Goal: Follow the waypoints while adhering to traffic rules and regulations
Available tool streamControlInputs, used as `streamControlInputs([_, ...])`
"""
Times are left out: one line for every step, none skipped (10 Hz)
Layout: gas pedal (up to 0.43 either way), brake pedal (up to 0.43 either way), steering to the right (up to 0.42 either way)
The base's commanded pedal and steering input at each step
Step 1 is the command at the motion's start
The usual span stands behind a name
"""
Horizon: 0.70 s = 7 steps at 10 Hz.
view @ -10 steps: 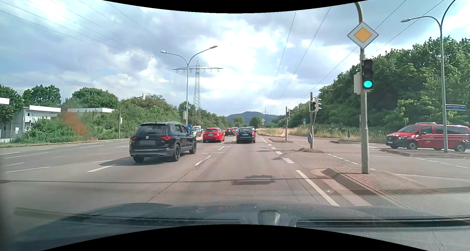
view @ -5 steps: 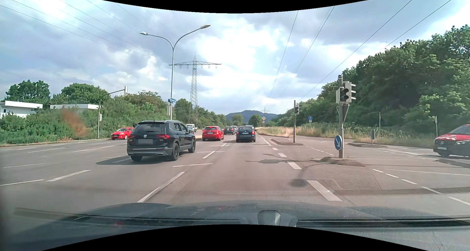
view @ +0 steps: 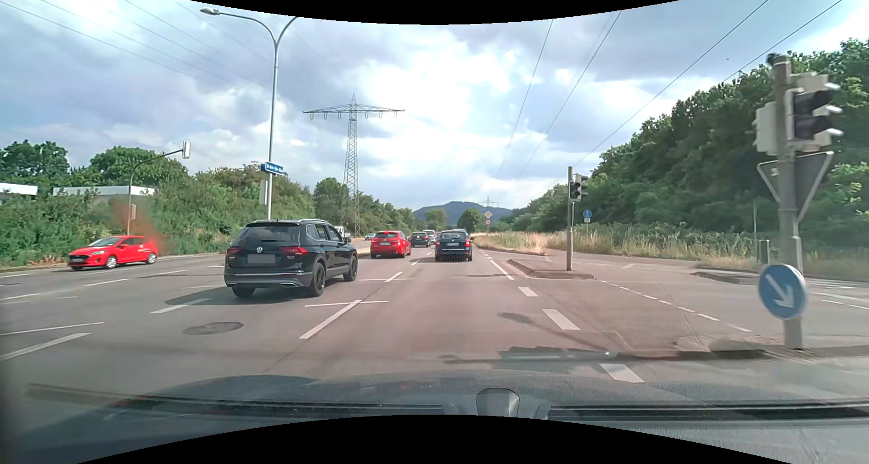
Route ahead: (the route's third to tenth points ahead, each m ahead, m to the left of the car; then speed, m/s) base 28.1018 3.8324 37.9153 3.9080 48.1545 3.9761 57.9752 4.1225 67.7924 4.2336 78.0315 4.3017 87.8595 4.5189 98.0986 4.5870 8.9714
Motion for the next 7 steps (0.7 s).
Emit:
streamControlInputs([0.008,0.000,0.008])
streamControlInputs([0.000,0.000,0.008])
streamControlInputs([0.000,0.000,0.005])
streamControlInputs([0.000,0.000,0.004])
streamControlInputs([0.000,0.000,0.004])
streamControlInputs([0.000,0.000,0.003])
streamControlInputs([0.000,0.000,0.000])
